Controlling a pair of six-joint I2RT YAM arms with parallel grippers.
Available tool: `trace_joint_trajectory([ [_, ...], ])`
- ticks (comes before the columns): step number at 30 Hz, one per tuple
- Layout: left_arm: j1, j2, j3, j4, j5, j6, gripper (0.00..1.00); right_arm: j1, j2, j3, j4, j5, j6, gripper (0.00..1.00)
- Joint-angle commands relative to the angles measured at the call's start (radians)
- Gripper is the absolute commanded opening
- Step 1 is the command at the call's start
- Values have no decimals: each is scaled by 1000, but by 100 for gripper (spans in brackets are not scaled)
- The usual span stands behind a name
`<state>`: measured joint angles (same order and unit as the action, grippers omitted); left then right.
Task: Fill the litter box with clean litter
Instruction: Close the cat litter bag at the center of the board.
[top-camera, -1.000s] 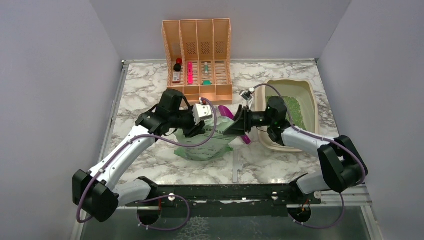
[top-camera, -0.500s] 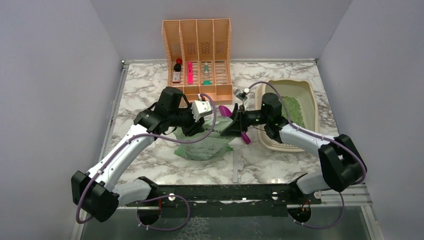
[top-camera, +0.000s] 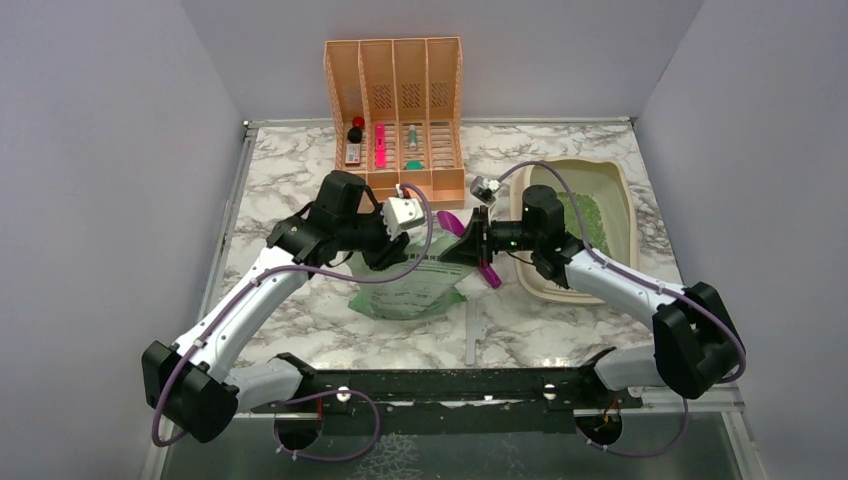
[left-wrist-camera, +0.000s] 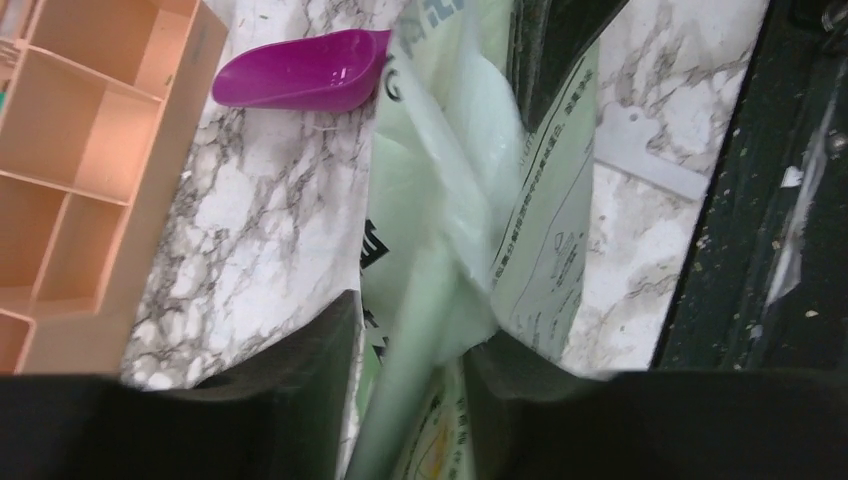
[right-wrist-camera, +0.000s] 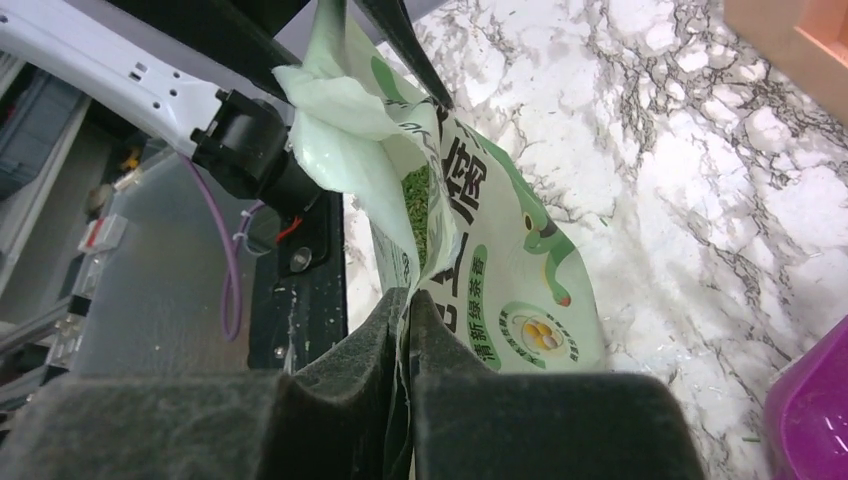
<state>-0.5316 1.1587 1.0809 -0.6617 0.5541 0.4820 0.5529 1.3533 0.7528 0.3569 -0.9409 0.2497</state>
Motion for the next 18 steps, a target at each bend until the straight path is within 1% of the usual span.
trace_joint_trajectory([
  [1,1,-24,44,-21,-85,-11,62,6,34,27,143,-38,199,6],
  [3,1,-55,40,6,-131,-13,83,5,49,26,174,-30,314,4],
  [5,1,-109,6,67,-148,-2,97,5,66,20,204,-38,420,3],
  [6,1,-147,-22,106,-144,13,99,6,74,17,213,-35,460,2],
  [10,1,-319,-171,290,-87,56,99,4,96,7,200,7,567,1],
  [11,1,-348,-200,314,-67,67,99,4,103,5,199,17,586,1],
  [13,1,-377,-225,312,-13,72,99,4,116,8,198,33,627,1],
  [16,-1,-376,-231,236,84,124,99,3,131,23,202,11,644,1],
  [18,-2,-388,-240,228,92,128,99,2,131,28,196,3,643,1],
])
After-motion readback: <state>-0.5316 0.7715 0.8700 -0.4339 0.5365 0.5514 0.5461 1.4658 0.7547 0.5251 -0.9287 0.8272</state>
